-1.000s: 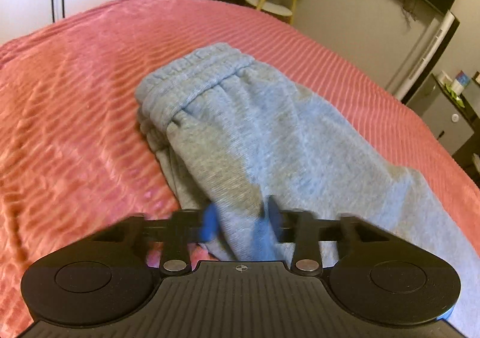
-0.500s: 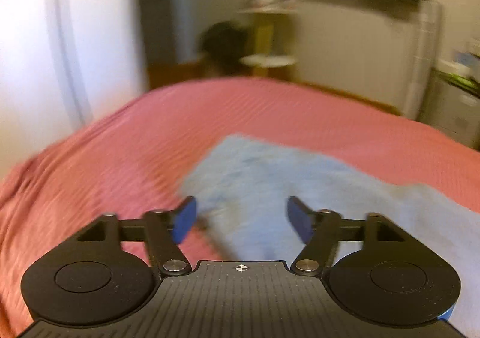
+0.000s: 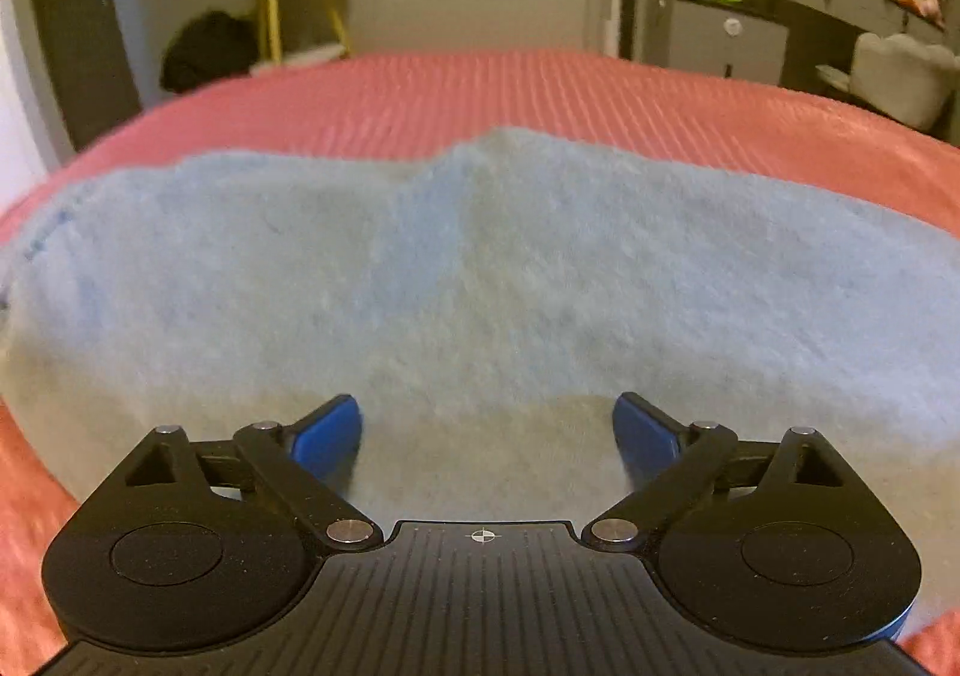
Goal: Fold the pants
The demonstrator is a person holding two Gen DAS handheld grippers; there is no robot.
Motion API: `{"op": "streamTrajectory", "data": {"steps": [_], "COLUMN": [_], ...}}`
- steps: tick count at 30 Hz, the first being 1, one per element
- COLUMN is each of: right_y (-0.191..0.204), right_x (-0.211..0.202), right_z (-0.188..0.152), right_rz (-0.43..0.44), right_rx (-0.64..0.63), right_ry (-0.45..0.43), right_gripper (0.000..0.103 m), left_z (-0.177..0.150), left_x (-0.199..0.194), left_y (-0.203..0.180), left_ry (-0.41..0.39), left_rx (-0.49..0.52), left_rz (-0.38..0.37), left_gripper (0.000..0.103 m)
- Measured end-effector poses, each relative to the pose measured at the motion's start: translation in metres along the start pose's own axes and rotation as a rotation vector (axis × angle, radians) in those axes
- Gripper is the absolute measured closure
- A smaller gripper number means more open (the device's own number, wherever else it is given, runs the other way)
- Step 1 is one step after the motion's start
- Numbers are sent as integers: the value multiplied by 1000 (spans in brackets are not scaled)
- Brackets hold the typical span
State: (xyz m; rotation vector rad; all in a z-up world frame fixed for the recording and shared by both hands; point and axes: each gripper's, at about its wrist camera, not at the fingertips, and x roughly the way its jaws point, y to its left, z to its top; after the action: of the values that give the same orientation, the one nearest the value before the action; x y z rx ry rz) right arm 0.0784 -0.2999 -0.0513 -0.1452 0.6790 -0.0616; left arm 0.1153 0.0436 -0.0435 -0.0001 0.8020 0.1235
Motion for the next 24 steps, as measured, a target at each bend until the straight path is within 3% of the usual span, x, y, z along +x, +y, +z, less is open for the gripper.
{"op": "streamTrajectory", "data": {"steps": [5, 9, 12, 14, 17, 19, 21, 24], "right_y": [-56, -104, -160, -191, -223, -234, -236, -241], "right_x": [8, -3, -31, -61, -97, -109, -105, -108], "right_z": [-5, -15, -40, -67, -109, -131, -133, -145], "right_rz": [-143, -225, -266, -250, -233, -195, -226, -200], "right_rx": [271, 521, 829, 1047, 1265, 1320, 1313, 1353], "right_ry": [44, 53, 16, -43, -97, -91, -31, -37], "right_gripper": [13, 14, 27, 35, 56, 63, 63, 63], "left_z": [-3, -4, -4, -4, -3, -3, -4, -6], "left_x": [5, 9, 9, 8, 11, 8, 6, 2], "left_y": [32, 37, 34, 33, 32, 34, 33, 31], "left_ry": [31, 20, 18, 18, 21, 21, 19, 23], "left_rx": [-260, -284, -251, -249, -256, -260, -254, -252], "left_rz": [38, 75, 95, 95, 85, 83, 89, 89], "left_gripper": [6, 6, 6, 6, 6, 6, 6, 7]}}
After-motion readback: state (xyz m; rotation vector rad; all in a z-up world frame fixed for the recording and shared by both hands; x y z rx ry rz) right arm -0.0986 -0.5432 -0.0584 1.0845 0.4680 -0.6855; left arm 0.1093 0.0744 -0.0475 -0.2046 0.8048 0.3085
